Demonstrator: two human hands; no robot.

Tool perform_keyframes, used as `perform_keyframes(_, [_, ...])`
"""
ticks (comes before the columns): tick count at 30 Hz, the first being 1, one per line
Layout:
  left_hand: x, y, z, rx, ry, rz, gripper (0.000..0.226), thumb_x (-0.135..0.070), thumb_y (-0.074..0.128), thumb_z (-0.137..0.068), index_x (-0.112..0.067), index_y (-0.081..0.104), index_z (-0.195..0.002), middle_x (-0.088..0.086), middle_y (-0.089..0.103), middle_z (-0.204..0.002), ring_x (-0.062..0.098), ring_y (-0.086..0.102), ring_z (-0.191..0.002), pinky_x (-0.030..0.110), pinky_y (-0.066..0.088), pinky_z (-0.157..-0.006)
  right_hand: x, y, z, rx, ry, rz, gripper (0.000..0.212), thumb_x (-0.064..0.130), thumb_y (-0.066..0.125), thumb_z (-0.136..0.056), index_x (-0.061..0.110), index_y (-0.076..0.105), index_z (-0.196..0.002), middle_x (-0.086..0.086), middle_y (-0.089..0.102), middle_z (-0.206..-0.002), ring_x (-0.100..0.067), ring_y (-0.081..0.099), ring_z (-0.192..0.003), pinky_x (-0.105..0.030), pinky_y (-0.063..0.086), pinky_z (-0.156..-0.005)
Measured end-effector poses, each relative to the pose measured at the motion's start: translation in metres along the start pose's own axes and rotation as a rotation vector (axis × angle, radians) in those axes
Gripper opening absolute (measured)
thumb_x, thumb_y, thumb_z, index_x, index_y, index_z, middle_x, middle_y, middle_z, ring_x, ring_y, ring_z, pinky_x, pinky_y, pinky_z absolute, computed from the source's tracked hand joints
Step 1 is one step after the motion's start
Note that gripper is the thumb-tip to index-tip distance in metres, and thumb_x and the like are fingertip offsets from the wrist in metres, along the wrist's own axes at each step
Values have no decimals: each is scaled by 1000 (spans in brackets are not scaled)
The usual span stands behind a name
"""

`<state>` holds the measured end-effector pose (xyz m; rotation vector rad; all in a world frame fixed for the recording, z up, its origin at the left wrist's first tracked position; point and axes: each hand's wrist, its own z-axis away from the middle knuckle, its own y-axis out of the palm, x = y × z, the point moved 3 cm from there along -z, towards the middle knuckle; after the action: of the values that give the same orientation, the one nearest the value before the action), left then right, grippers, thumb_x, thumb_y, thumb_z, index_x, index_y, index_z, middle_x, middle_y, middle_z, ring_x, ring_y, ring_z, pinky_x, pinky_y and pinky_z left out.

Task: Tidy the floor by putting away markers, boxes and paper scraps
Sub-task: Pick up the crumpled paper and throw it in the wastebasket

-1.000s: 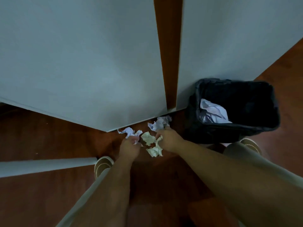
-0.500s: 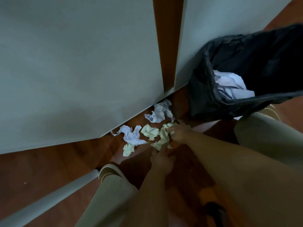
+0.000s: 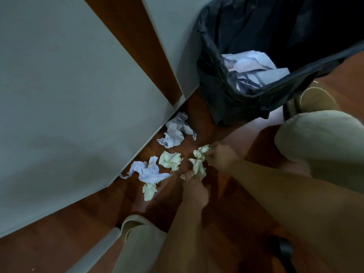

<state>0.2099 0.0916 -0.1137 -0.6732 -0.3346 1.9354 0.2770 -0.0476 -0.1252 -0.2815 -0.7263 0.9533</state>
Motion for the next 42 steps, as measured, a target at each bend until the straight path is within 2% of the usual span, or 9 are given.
perform_keyframes(7, [-1,-41,65,-370,59,205,14,-5,57,-90,-17,63,-92,1,52,-117,11,52,-100,18,39,-88,6,-14,60,-77,-104,-79,19,13,63,-86,24,75,-94,-3,64,-119,-18,59,-114,-21,40,-97])
perform_keyframes(11, [-21,-75,99,-609,6,339,18,-3,54,-91,-14,50,-78,4,55,-93,19,54,-86,25,39,-76,48,-61,97,36,-203,-111,34,0,60,-79,32,64,-67,9,66,-86,-12,65,-95,-11,43,-73])
perform_keyframes(16, [-73,-127,124,-821,82,600,16,-5,57,-91,-13,49,-81,8,58,-76,23,57,-70,30,39,-64,103,-169,153,-125,-404,-60,24,1,58,-82,19,72,-75,9,58,-83,-8,58,-78,-12,40,-70])
perform_keyframes(20, [-148,-164,150,-915,268,778,18,-14,58,-95,-20,47,-107,-12,60,-88,-6,59,-76,10,44,-65,112,-270,202,-434,-535,-108,20,2,60,-82,17,73,-77,2,62,-86,-11,58,-68,-18,45,-68])
perform_keyframes(23, [-205,-178,157,-853,417,800,27,-22,57,-97,-29,41,-118,-12,62,-104,-6,61,-85,9,48,-72,88,-328,216,-536,-438,-262,20,4,58,-86,18,69,-77,1,59,-73,-2,49,-45,-5,34,-48])
perform_keyframes(26, [-252,-188,154,-775,463,647,30,-31,53,-98,-28,43,-125,-4,62,-113,5,62,-89,20,49,-75,57,-358,205,-628,-281,-300,21,9,55,-86,19,70,-77,-2,57,-62,-11,43,-42,-20,36,-44])
perform_keyframes(31, [-268,-197,142,-831,333,436,37,-41,39,-101,-25,45,-133,2,53,-133,21,55,-115,34,44,-88,40,-365,181,-631,-244,-178,29,16,51,-83,28,69,-63,0,67,-93,-16,57,-64,-24,43,-61])
perform_keyframes(33, [-246,-197,141,-900,277,509,35,-38,42,-100,-22,46,-131,2,54,-130,21,55,-112,33,45,-89,48,-360,175,-620,-297,-126,32,16,51,-83,32,67,-60,-5,67,-101,-18,54,-59,-21,37,-53])
perform_keyframes(42, [-72,-131,136,-808,-246,687,40,-28,59,-85,-15,50,-122,11,65,-112,31,64,-102,42,52,-87,110,-237,166,-317,-855,224,18,5,60,-84,13,75,-79,-8,60,-106,-26,54,-95,-23,35,-83])
